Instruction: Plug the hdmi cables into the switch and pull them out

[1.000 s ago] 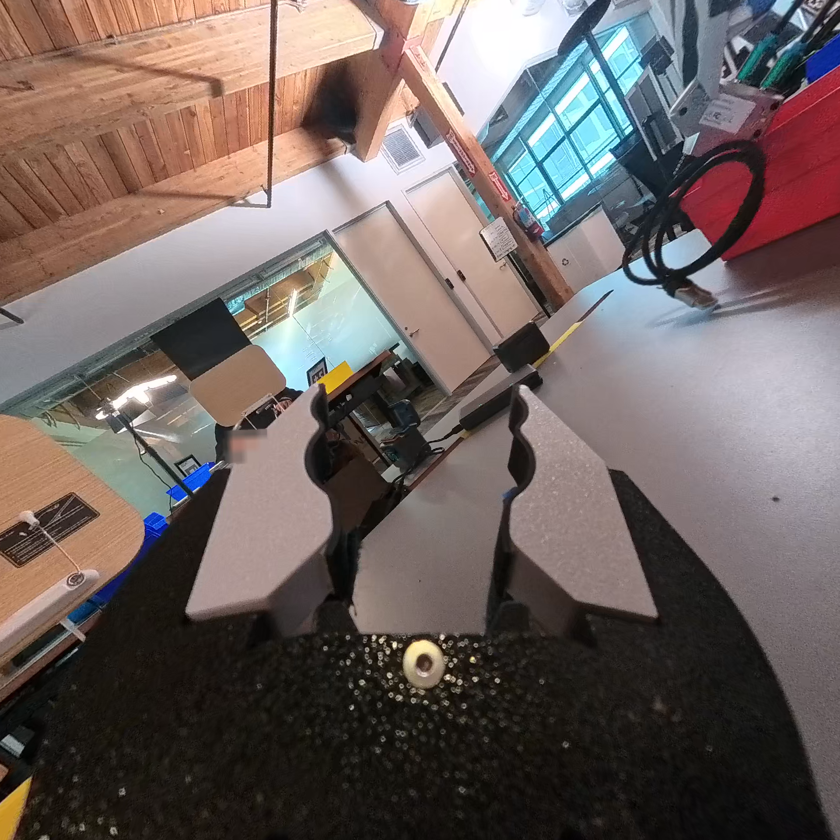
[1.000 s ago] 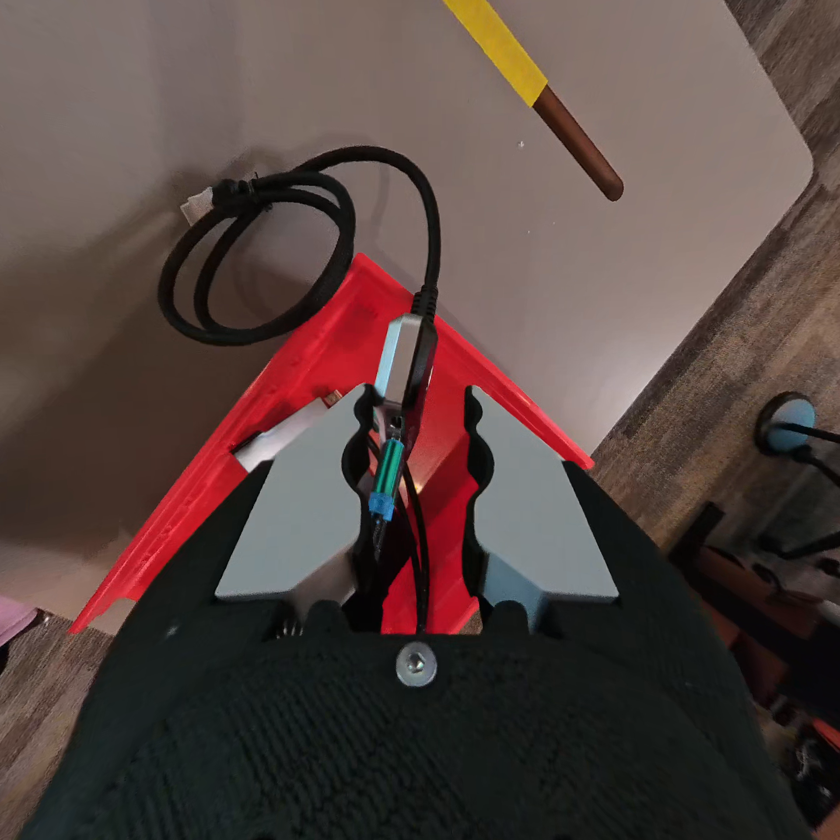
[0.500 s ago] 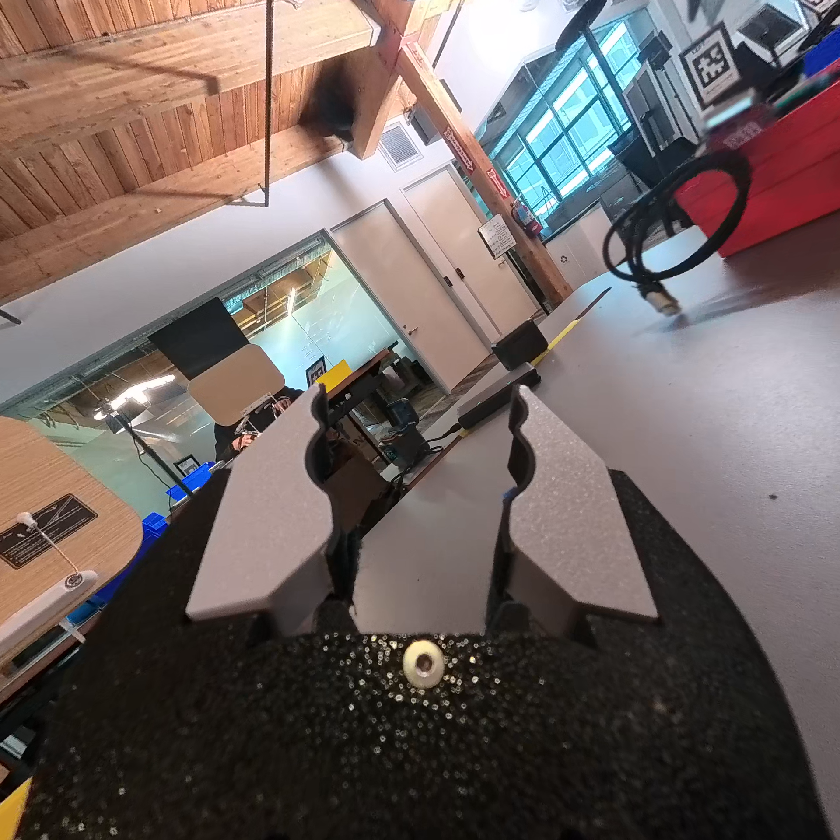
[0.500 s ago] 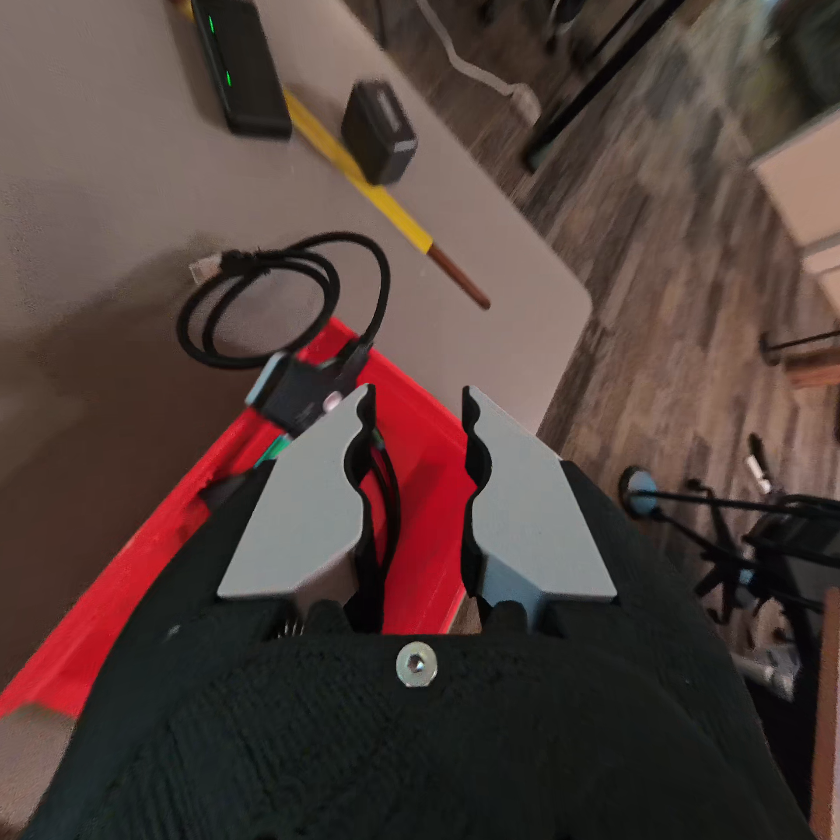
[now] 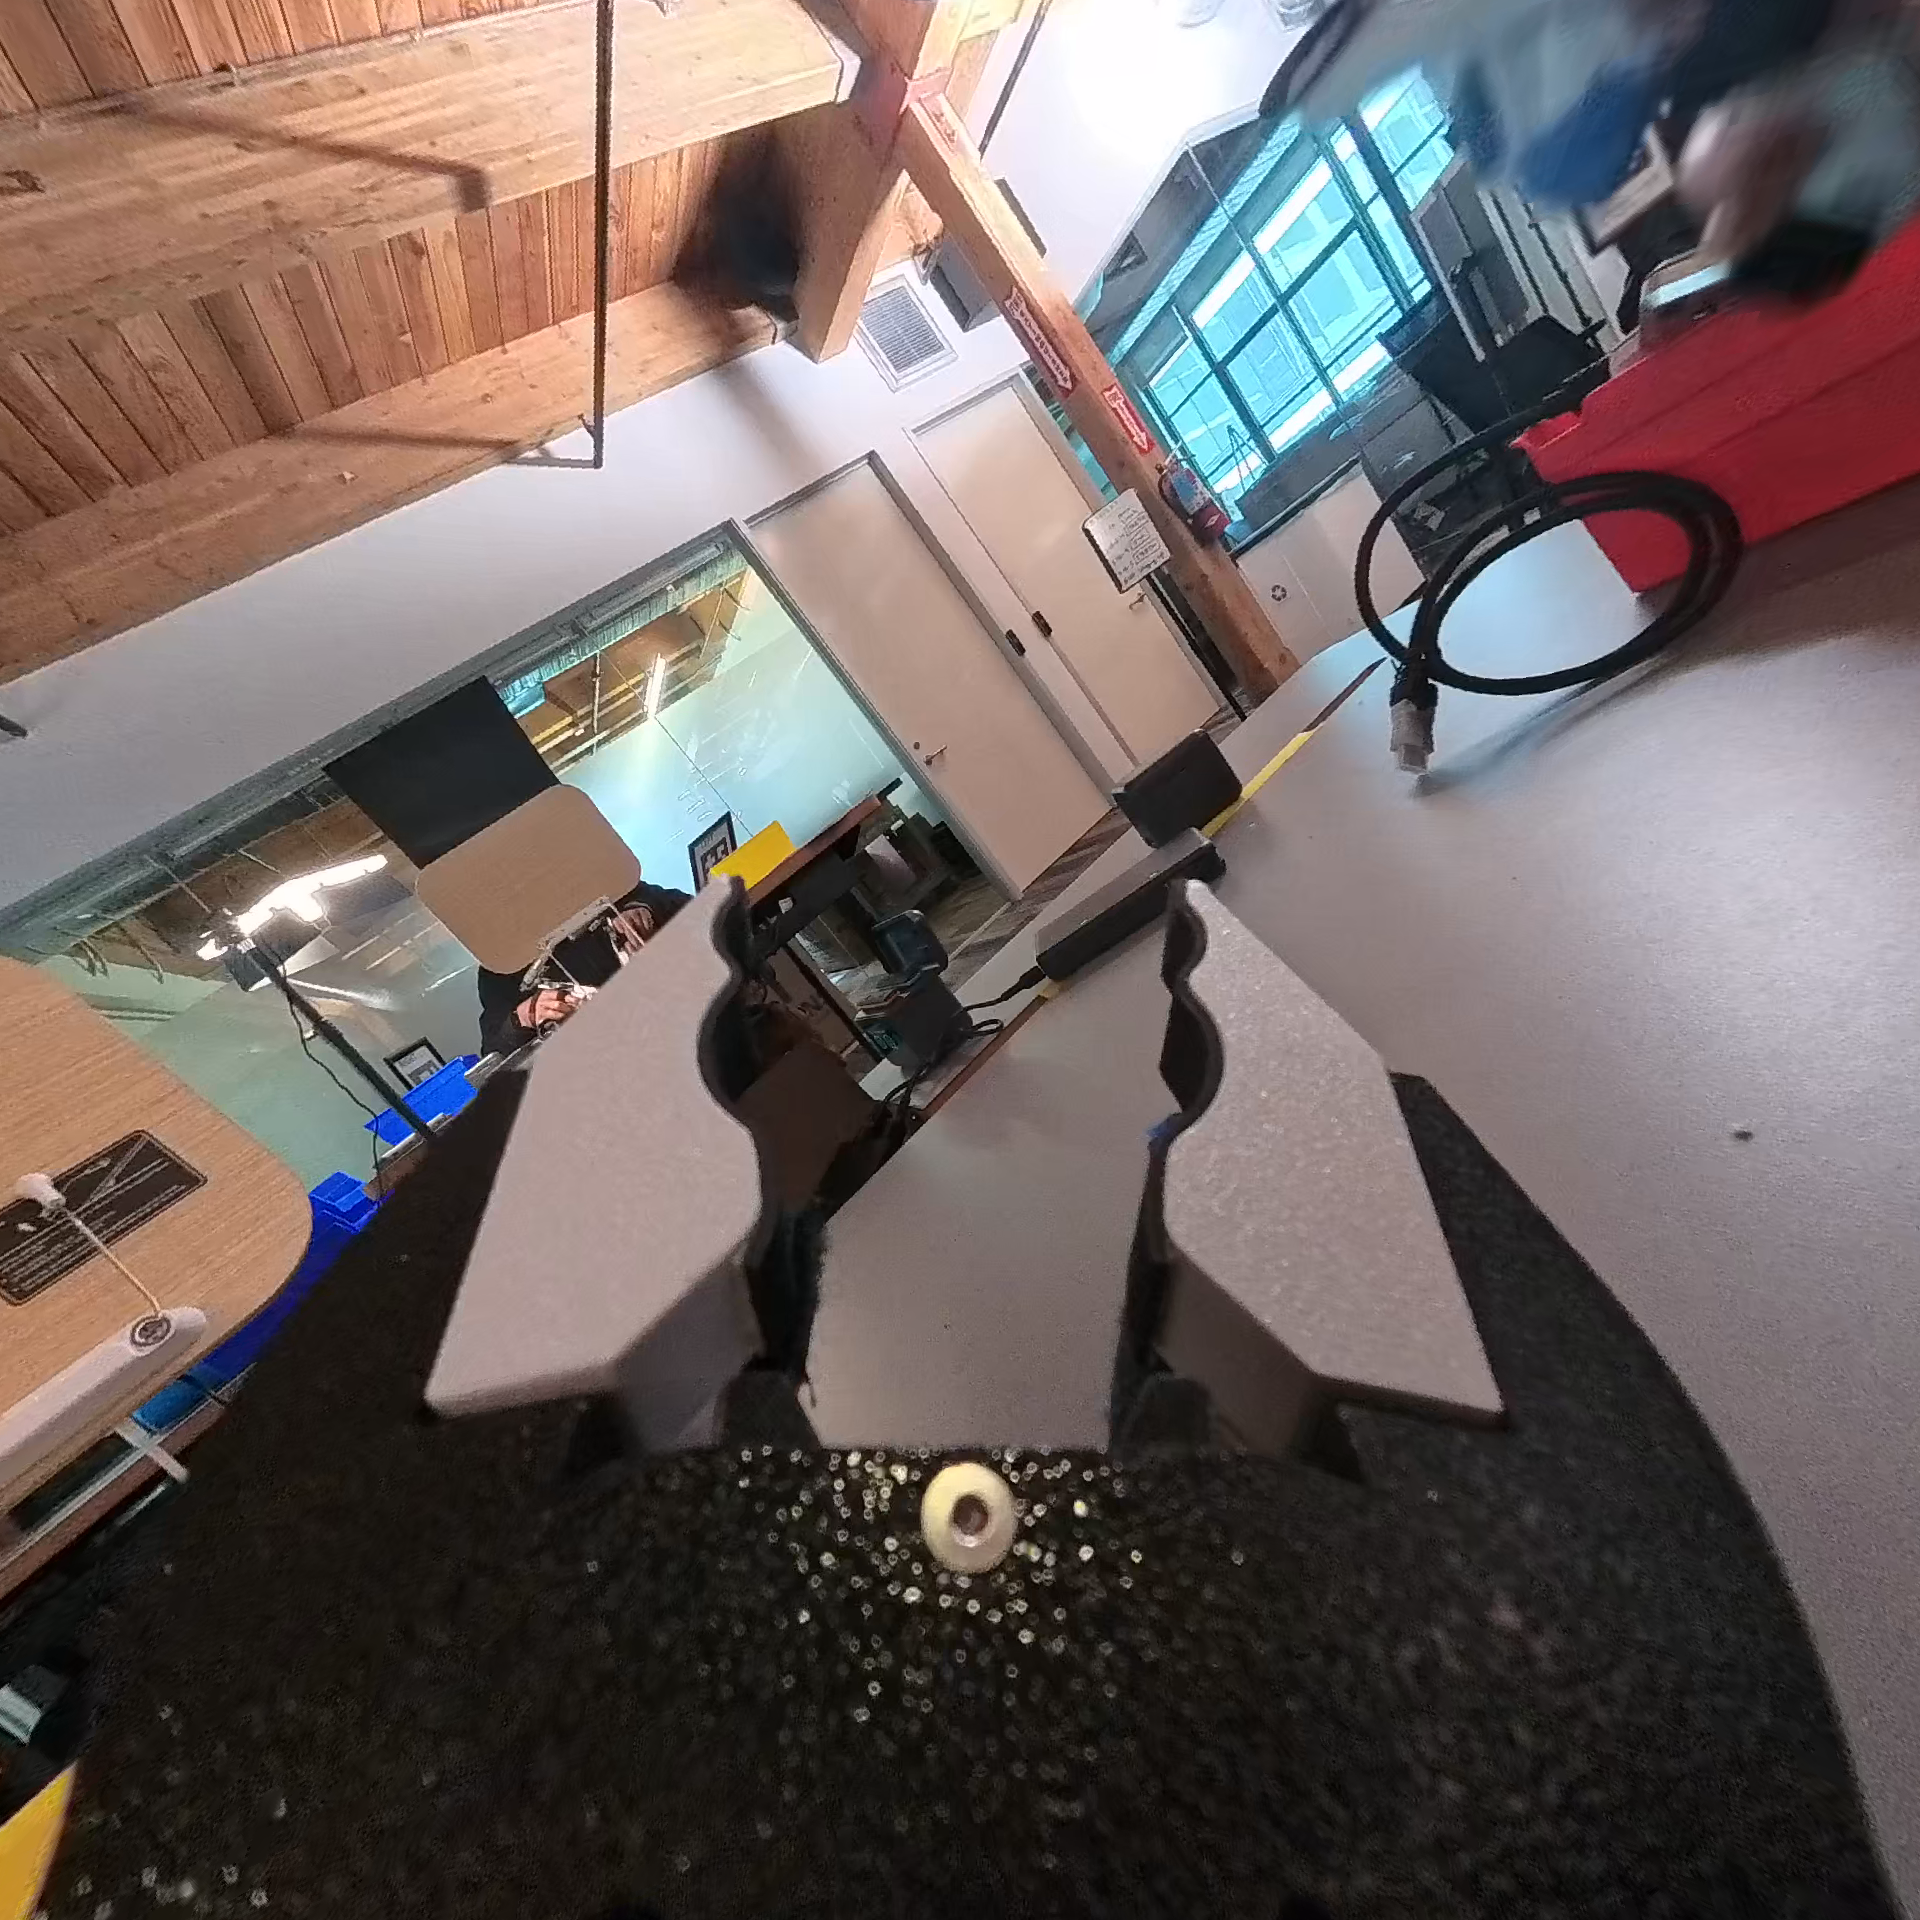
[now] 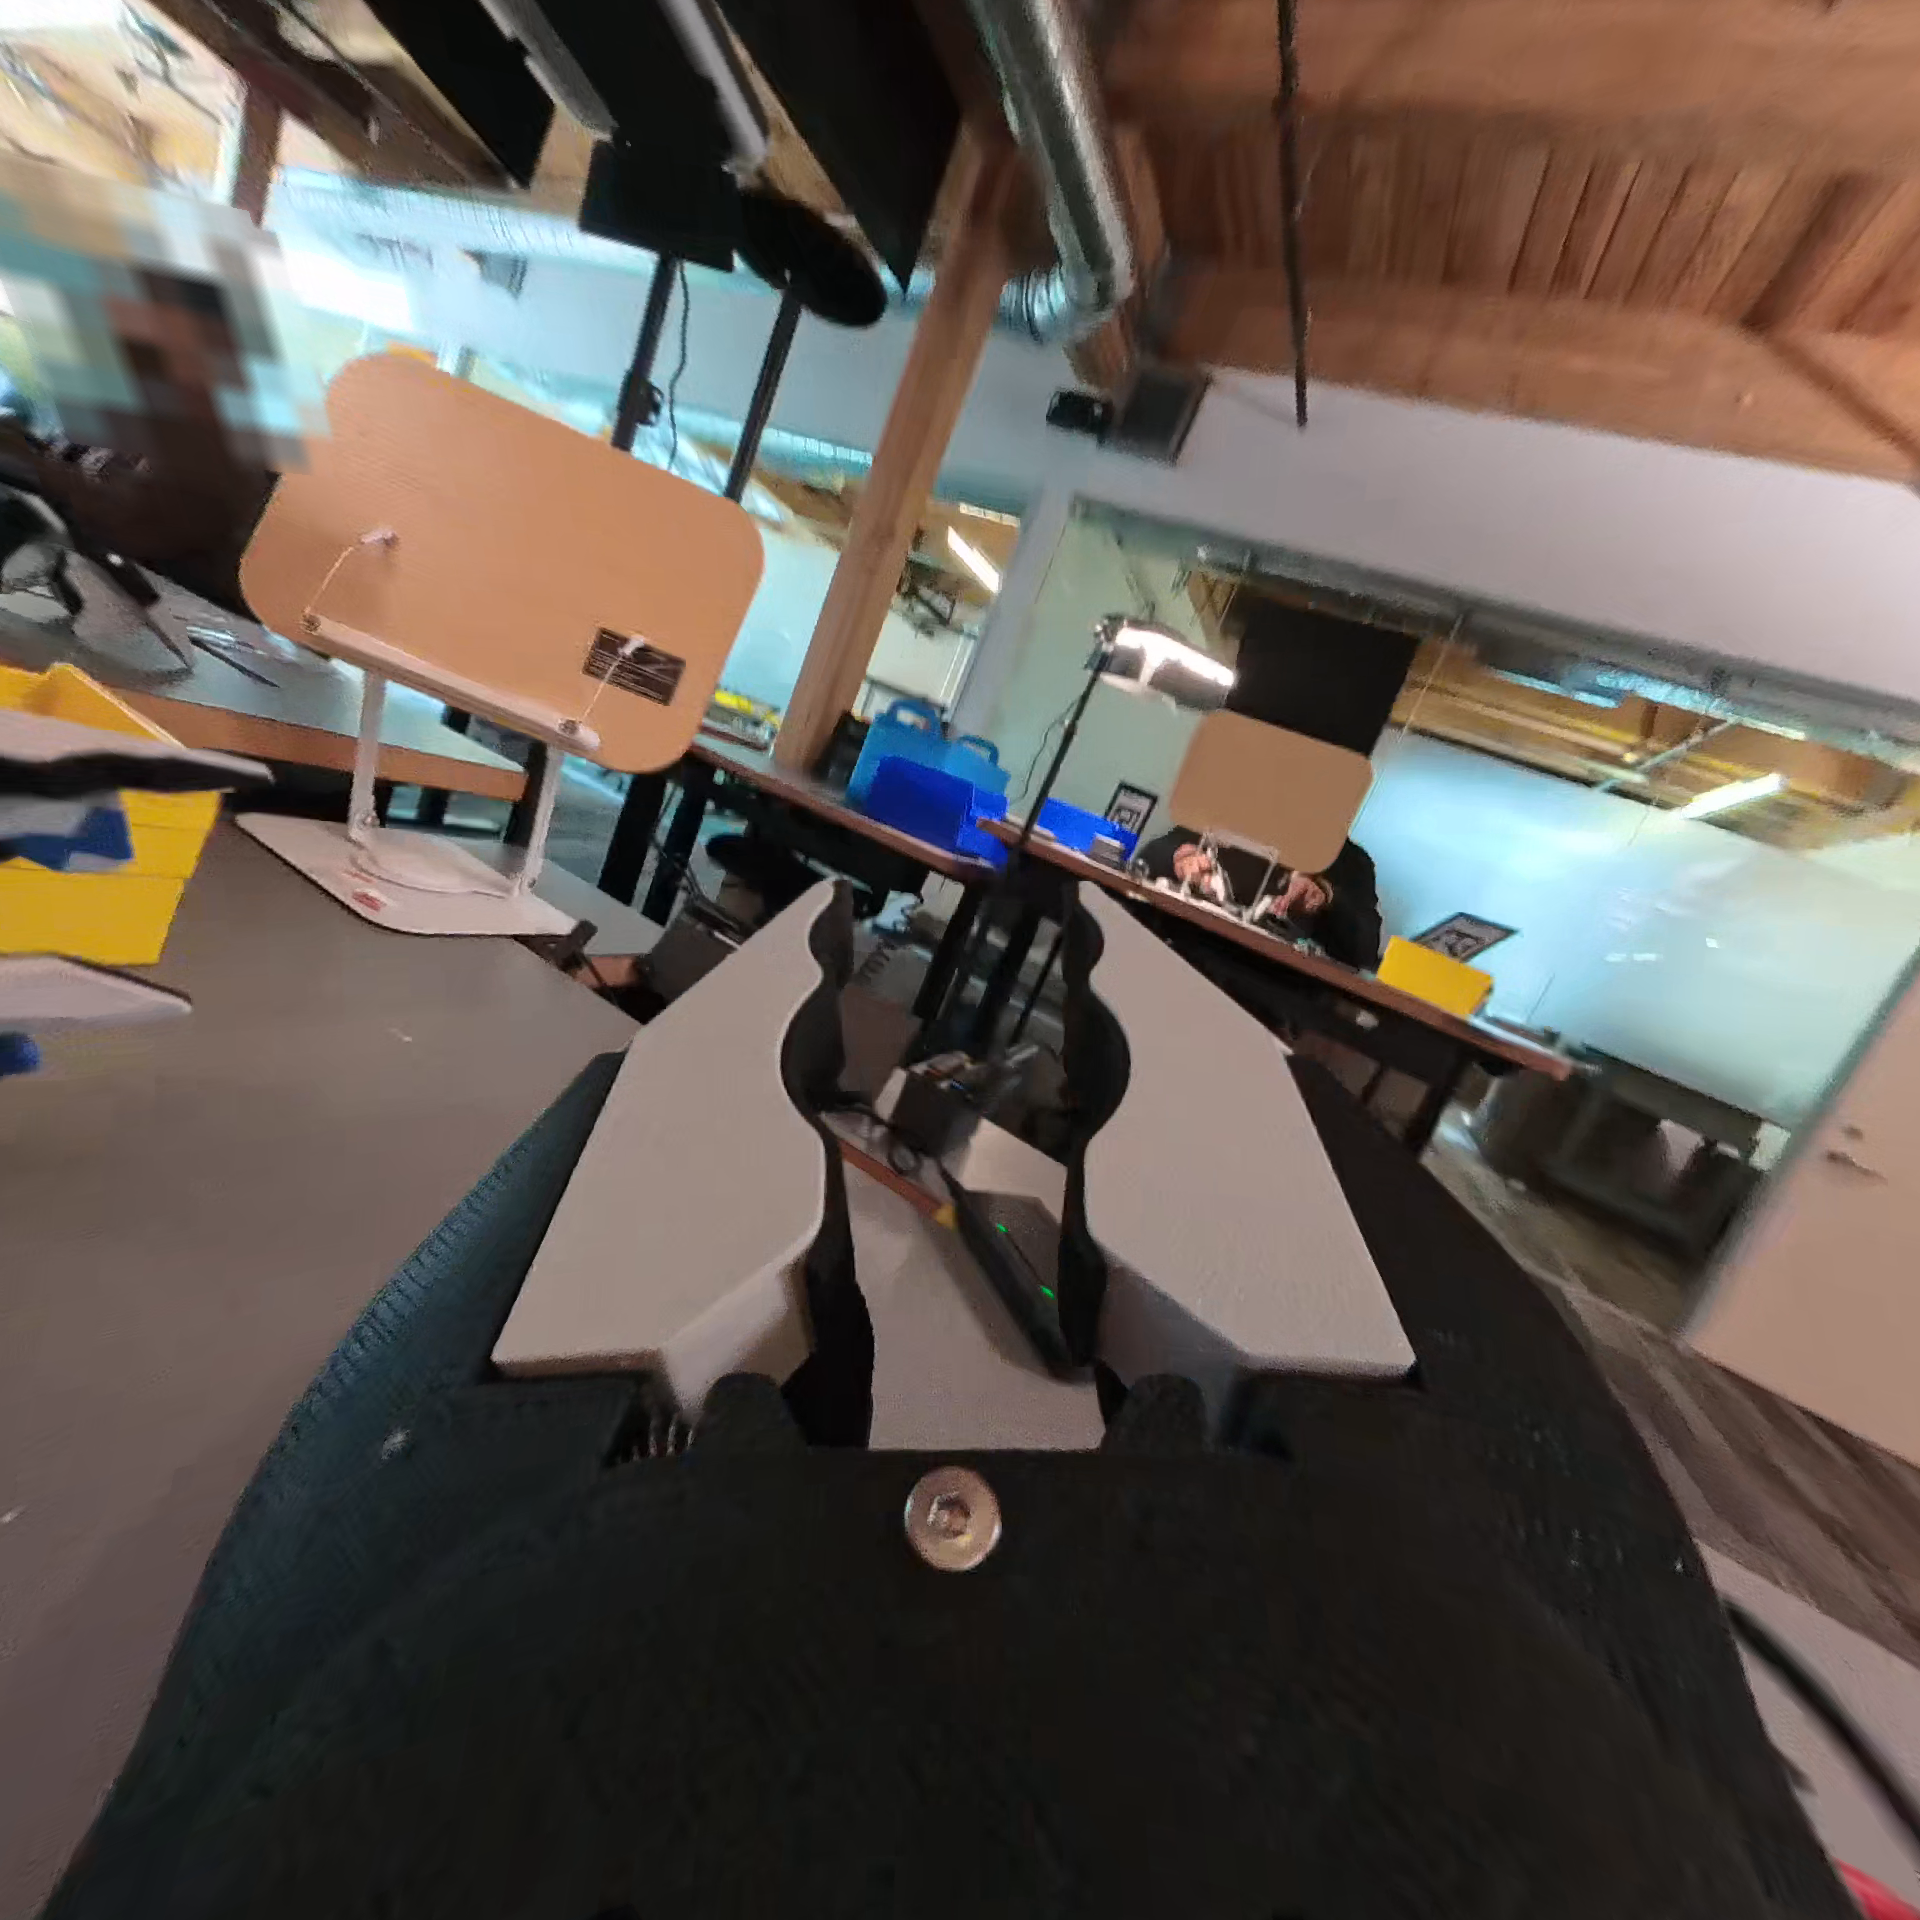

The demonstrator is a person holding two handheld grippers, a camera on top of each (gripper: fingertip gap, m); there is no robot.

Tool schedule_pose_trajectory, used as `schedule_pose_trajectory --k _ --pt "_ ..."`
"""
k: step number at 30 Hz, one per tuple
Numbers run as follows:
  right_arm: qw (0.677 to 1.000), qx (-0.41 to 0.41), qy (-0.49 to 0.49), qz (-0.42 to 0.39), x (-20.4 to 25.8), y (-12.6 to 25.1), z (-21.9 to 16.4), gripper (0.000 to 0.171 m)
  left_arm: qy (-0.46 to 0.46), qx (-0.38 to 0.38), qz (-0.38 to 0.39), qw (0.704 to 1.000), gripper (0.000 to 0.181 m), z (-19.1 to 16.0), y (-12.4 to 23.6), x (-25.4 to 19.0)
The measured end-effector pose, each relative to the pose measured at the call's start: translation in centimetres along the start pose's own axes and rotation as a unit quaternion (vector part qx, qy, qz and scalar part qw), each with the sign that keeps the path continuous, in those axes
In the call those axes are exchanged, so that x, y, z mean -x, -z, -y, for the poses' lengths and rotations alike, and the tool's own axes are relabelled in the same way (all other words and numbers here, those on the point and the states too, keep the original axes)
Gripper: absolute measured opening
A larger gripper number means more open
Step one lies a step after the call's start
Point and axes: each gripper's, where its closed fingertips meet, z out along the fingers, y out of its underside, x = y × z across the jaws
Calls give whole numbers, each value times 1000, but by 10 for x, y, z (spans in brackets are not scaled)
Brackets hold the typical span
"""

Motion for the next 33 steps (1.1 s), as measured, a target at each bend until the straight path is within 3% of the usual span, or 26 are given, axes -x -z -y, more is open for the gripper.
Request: schedule_pose_trajectory --k 3,8,14,19,27,33 --pt "998 -36 -25 -38 27 -12 -41 39 7 0 5 1000 78 -1 1 4" --pt "997 -34 20 70 84 -17 -59 53 23 -1 7 1000 78 -2 2 8" --pt "993 -47 -86 67 70 -16 -61 77 56 -2 -7 998 77 -5 0 6" --pt "986 -46 -156 30 46 -15 -68 85 72 -2 0 997 77 -6 2 11" --pt "995 -25 -88 35 52 -14 -73 98 114 -10 20 993 79 -8 4 23" --pt "994 16 -69 78 73 -16 -79 86 147 -6 22 989 76 -11 5 27"
